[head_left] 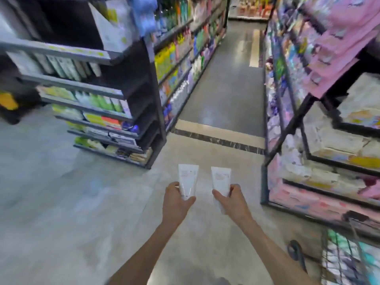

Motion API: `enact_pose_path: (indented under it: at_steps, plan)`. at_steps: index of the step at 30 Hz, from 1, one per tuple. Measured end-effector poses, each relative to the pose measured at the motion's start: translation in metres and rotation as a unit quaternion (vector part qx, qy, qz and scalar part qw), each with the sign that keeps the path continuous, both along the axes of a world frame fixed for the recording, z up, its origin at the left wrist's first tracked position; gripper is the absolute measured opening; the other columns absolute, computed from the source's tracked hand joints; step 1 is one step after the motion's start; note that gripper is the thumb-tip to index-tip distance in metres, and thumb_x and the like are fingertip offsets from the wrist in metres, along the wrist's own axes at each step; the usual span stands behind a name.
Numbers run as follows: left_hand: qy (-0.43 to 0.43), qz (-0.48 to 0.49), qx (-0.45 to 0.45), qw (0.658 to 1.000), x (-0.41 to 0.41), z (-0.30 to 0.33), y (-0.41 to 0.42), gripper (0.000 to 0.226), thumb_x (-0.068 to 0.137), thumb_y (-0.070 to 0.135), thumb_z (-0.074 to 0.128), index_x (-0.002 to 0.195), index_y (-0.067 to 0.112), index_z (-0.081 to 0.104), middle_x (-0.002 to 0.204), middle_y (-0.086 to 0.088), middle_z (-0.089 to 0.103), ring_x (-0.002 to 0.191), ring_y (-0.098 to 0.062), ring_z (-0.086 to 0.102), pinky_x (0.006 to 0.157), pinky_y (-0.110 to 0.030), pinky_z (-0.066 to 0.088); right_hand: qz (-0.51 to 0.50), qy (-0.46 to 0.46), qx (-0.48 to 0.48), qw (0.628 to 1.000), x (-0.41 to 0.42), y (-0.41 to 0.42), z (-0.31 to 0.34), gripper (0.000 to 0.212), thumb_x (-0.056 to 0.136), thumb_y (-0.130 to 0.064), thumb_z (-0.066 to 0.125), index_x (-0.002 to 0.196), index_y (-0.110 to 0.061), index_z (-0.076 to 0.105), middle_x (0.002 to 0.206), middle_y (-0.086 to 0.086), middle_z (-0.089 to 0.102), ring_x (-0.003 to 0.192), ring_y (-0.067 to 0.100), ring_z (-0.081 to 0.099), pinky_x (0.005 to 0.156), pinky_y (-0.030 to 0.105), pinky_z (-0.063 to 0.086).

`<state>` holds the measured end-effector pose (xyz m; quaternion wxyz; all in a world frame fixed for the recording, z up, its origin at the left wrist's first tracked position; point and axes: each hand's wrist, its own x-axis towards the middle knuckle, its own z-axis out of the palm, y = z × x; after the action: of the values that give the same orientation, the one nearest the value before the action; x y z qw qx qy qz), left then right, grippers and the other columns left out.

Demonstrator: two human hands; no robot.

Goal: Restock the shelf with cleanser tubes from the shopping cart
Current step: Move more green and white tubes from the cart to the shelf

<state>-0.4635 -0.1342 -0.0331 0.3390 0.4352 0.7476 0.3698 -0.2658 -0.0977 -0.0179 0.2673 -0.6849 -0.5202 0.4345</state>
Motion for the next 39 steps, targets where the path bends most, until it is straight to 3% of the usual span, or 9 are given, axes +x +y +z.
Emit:
enact_pose_path:
  at_steps: [2, 6, 10, 15, 19, 26, 29, 32, 39]
  plan:
    - [0.013, 0.038, -0.004, 0.999, -0.052, 0.002, -0.006, 0.074, 0.071, 0.028, 0.093, 0.130, 0.015, 0.051, 0.116, 0.001, 0.062, 0.103, -0.021, 0.067, 0.086, -0.044, 0.060, 0.042, -0.002, 0.007, 0.999, -0.055, 0.009, -0.001, 0.054, 0.084, -0.041, 0.081, 0.116, -0.013, 0.048, 0.100, -0.004, 0.061, 0.078, 0.008, 0.064, 0.055, 0.029, 0.053]
    - [0.031, 0.107, -0.003, 0.994, -0.151, 0.006, -0.017, 0.076, 0.069, 0.036, 0.092, 0.130, 0.020, 0.050, 0.125, -0.001, 0.062, 0.107, -0.021, 0.065, 0.087, -0.045, 0.061, 0.123, 0.004, 0.007, 0.992, -0.158, 0.030, 0.001, 0.056, 0.080, -0.053, 0.079, 0.111, -0.015, 0.052, 0.099, -0.001, 0.065, 0.074, 0.012, 0.068, 0.044, 0.026, 0.050]
    - [0.057, 0.163, 0.008, 0.985, -0.233, 0.013, -0.017, 0.072, 0.072, 0.035, 0.090, 0.128, 0.018, 0.049, 0.128, -0.004, 0.060, 0.111, -0.024, 0.062, 0.089, -0.048, 0.058, 0.191, 0.010, 0.023, 0.981, -0.244, 0.063, -0.009, 0.068, 0.069, -0.069, 0.074, 0.107, -0.015, 0.059, 0.098, -0.001, 0.070, 0.075, 0.010, 0.070, 0.051, 0.031, 0.055]
    - [0.081, 0.203, 0.020, 0.976, -0.321, 0.020, 0.010, 0.070, 0.075, 0.032, 0.089, 0.130, 0.017, 0.049, 0.130, -0.005, 0.057, 0.115, -0.025, 0.059, 0.092, -0.047, 0.056, 0.226, 0.023, 0.039, 0.973, -0.346, 0.095, 0.018, 0.052, 0.086, -0.043, 0.079, 0.114, -0.015, 0.046, 0.099, -0.011, 0.056, 0.087, 0.010, 0.060, 0.061, 0.029, 0.048]
    - [0.076, 0.222, 0.034, 0.971, -0.388, 0.024, 0.051, 0.072, 0.074, 0.031, 0.088, 0.132, 0.013, 0.049, 0.128, -0.006, 0.057, 0.113, -0.024, 0.060, 0.090, -0.048, 0.056, 0.250, 0.058, 0.044, 0.965, -0.420, 0.145, 0.018, 0.051, 0.086, -0.041, 0.080, 0.116, -0.018, 0.045, 0.104, -0.011, 0.057, 0.090, 0.004, 0.059, 0.073, 0.030, 0.050]
    - [0.060, 0.236, 0.030, 0.969, -0.499, 0.036, 0.140, 0.074, 0.077, 0.025, 0.089, 0.136, 0.010, 0.047, 0.130, -0.007, 0.057, 0.116, -0.025, 0.060, 0.094, -0.046, 0.054, 0.274, 0.059, 0.064, 0.958, -0.544, 0.242, 0.044, 0.032, 0.091, -0.029, 0.077, 0.088, -0.032, 0.045, 0.091, -0.016, 0.058, 0.078, -0.004, 0.056, 0.055, 0.016, 0.039]
    - [0.053, 0.236, 0.027, 0.970, -0.542, 0.037, 0.177, 0.073, 0.077, 0.026, 0.088, 0.136, 0.011, 0.048, 0.129, -0.006, 0.056, 0.115, -0.024, 0.060, 0.093, -0.043, 0.054, 0.283, 0.056, 0.072, 0.955, -0.591, 0.280, 0.046, 0.033, 0.089, -0.036, 0.078, 0.101, -0.024, 0.050, 0.102, -0.006, 0.064, 0.084, 0.001, 0.061, 0.056, 0.017, 0.042]
    - [0.049, 0.233, 0.021, 0.971, -0.583, 0.039, 0.209, 0.073, 0.077, 0.031, 0.088, 0.136, 0.014, 0.048, 0.128, -0.003, 0.055, 0.114, -0.022, 0.059, 0.093, -0.040, 0.053, 0.277, 0.051, 0.069, 0.957, -0.632, 0.314, 0.041, 0.050, 0.086, -0.045, 0.078, 0.115, -0.016, 0.048, 0.109, -0.004, 0.066, 0.088, 0.004, 0.064, 0.061, 0.025, 0.047]
    - [0.037, 0.186, 0.018, 0.982, -0.686, 0.031, 0.292, 0.078, 0.074, 0.033, 0.089, 0.139, 0.017, 0.049, 0.133, -0.002, 0.057, 0.116, -0.023, 0.060, 0.097, -0.048, 0.054, 0.244, 0.045, 0.086, 0.965, -0.716, 0.376, 0.040, 0.044, 0.092, -0.040, 0.075, 0.119, -0.023, 0.044, 0.113, -0.010, 0.061, 0.090, -0.004, 0.061, 0.057, 0.014, 0.047]
